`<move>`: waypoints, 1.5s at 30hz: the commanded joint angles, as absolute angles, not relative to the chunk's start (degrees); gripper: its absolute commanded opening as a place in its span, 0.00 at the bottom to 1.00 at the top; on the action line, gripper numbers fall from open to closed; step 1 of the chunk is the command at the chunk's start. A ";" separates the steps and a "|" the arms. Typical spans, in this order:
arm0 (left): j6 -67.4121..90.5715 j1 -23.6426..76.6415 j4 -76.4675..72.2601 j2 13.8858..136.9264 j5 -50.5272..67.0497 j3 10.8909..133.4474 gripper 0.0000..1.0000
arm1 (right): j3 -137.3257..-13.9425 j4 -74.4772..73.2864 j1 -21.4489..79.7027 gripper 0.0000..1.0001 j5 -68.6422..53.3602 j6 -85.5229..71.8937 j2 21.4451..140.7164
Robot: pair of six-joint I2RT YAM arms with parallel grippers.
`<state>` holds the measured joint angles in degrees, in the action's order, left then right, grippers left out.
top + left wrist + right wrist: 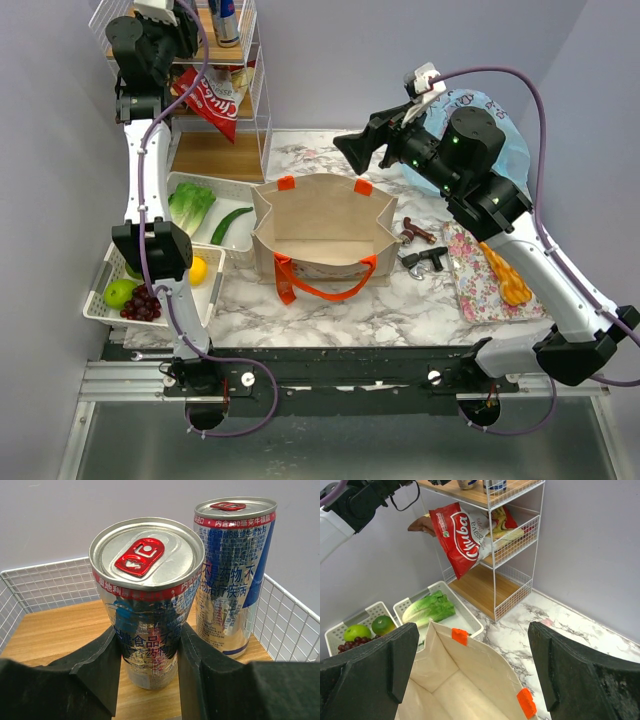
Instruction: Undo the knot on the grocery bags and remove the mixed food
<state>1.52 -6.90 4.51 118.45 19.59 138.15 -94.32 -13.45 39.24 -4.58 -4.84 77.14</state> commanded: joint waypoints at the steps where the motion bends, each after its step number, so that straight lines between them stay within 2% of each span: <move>1: 1.32 -7.40 -0.92 119.76 21.76 141.48 0.36 | -95.88 -15.03 38.94 0.98 -4.43 -3.96 77.44; 6: 1.31 -7.41 -1.14 120.54 20.05 141.77 0.68 | -96.50 -15.29 38.92 0.98 -4.66 -4.00 77.99; 7: 1.47 -7.49 -1.14 120.56 20.00 141.83 0.72 | -96.54 -15.29 38.91 0.98 -4.66 -3.96 78.13; 10: 1.76 -7.51 -1.29 120.34 20.27 141.77 0.80 | -96.76 -15.29 38.93 0.98 -4.81 -4.00 78.38; 17: 2.15 -7.56 -1.02 118.62 20.63 141.77 0.89 | -96.90 -15.21 38.82 0.98 -4.93 -4.24 78.65; 20: 2.86 -7.56 -0.53 116.71 19.89 140.56 0.99 | -96.81 -15.12 38.85 0.98 -4.45 -4.55 78.57; 27: 4.86 -8.11 -0.10 107.58 18.29 131.68 0.99 | -96.06 -14.69 38.76 1.00 -2.32 -4.77 77.66; 34: 2.77 -8.14 10.04 94.19 17.38 122.01 0.99 | -92.83 -12.84 37.85 1.00 -0.49 -4.91 75.45; 40: -1.20 -7.31 24.40 86.88 22.39 120.67 0.99 | -89.59 -11.52 35.61 1.00 -0.29 -5.78 73.13; 45: -11.79 -0.46 40.16 83.23 19.74 120.33 0.99 | -84.87 -10.64 31.96 1.00 -0.30 -8.56 69.81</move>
<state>-2.48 -5.72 22.65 84.49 20.05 121.36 -88.12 -12.82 34.48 -1.87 -5.93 72.97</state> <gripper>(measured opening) 0.985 0.998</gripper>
